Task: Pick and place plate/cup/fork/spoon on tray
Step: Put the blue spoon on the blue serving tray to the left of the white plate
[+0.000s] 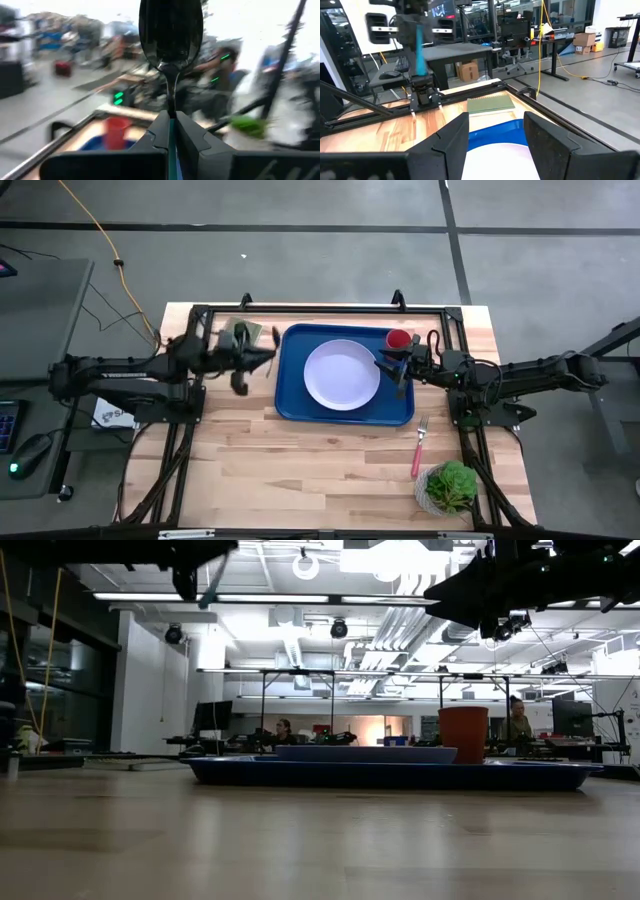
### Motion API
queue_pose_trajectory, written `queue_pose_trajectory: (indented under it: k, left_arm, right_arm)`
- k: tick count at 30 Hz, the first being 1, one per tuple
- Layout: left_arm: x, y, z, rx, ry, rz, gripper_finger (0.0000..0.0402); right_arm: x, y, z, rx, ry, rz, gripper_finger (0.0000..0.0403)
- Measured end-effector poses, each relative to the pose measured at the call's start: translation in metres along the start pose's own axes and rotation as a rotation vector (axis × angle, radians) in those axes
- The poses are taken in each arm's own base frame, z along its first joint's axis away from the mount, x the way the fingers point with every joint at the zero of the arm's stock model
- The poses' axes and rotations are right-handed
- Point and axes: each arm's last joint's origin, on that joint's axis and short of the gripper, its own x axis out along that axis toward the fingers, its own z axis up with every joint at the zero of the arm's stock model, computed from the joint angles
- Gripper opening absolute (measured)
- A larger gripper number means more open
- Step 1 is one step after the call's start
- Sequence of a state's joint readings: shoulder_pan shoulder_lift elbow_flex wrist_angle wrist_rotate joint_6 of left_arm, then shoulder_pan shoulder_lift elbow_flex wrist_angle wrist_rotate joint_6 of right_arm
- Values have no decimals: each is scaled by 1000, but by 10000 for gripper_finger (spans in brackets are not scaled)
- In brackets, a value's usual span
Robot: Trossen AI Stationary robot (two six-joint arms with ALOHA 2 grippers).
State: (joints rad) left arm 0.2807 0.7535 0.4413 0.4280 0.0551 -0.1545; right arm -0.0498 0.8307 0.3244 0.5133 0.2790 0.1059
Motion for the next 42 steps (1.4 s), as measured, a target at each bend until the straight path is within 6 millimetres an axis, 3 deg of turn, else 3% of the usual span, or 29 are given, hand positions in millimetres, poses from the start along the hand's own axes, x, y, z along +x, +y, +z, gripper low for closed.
queue_pose_trajectory:
  k: [7,42]
  left_arm:
    - [-3,-18,-20,-22,-32,-63,0]
    - [4,-17,-27,-18,-21,28,0]
  right_arm:
    - [0,0,4,9,-36,5,181]
    - [0,1,5,16,-50,11,181]
